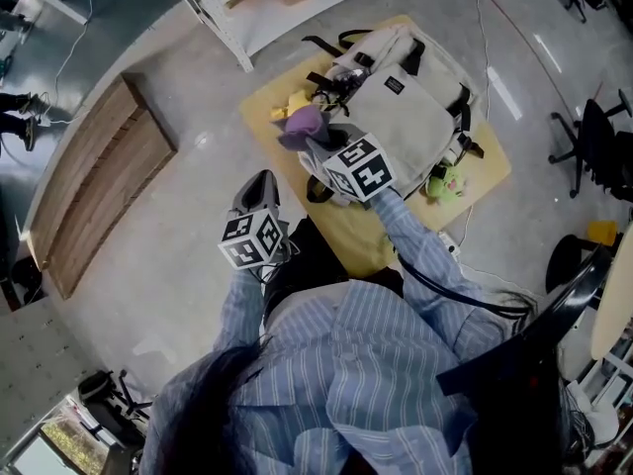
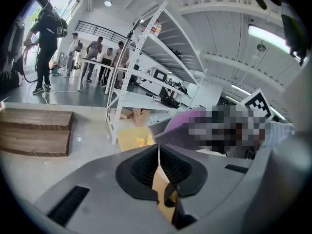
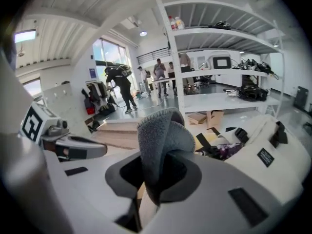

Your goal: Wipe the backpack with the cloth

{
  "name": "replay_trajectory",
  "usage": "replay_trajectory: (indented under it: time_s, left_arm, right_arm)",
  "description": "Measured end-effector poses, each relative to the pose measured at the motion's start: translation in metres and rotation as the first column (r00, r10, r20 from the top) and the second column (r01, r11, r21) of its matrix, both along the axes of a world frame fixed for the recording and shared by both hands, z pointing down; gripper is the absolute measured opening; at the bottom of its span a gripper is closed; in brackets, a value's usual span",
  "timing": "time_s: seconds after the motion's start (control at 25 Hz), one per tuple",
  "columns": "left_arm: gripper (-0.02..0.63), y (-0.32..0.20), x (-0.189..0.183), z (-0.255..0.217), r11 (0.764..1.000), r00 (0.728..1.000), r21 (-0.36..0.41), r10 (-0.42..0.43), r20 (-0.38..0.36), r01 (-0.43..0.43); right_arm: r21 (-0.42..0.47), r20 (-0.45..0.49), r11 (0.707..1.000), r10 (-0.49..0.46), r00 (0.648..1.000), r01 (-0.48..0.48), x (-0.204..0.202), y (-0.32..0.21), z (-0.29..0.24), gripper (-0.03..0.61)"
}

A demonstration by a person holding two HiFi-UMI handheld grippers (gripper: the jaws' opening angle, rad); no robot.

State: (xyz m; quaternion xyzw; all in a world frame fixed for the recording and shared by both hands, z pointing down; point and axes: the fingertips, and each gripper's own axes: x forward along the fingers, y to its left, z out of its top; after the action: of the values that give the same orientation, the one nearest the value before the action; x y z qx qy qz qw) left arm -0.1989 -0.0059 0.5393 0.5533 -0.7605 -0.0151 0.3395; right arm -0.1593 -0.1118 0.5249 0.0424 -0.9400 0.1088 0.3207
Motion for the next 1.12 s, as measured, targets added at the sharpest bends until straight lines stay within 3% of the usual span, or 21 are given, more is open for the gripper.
replay_trajectory:
  time_s: [0.12,0.64,1.12]
  left_arm:
    - [0.014,-0.004,0.011,-0.002,1.0,1.0,0.002,0.029,-0.001,-0.029]
    - [0.014,-0.023,0.038,-0.006,0.989,0.989,-0.001,0.147,0.007,-0.147]
    - [0.014,-0.055,0.079,-0.01,0.956,0.956,0.001,0.293,0.008,-0.293]
  right_arm:
    - [-0.022,-0.008,0.995,0.096,0.995,-0.096,0.01,-0.023,0.005,0.041]
    - [-0.073,-0.083,0.955,0.283,0.956,-0.289,0.125,-0.023,0.034,0.041]
    - [-0.07,-0.149,0.865,0.483,0.863,-0.496,0.262,-0.011,0.039,0.041]
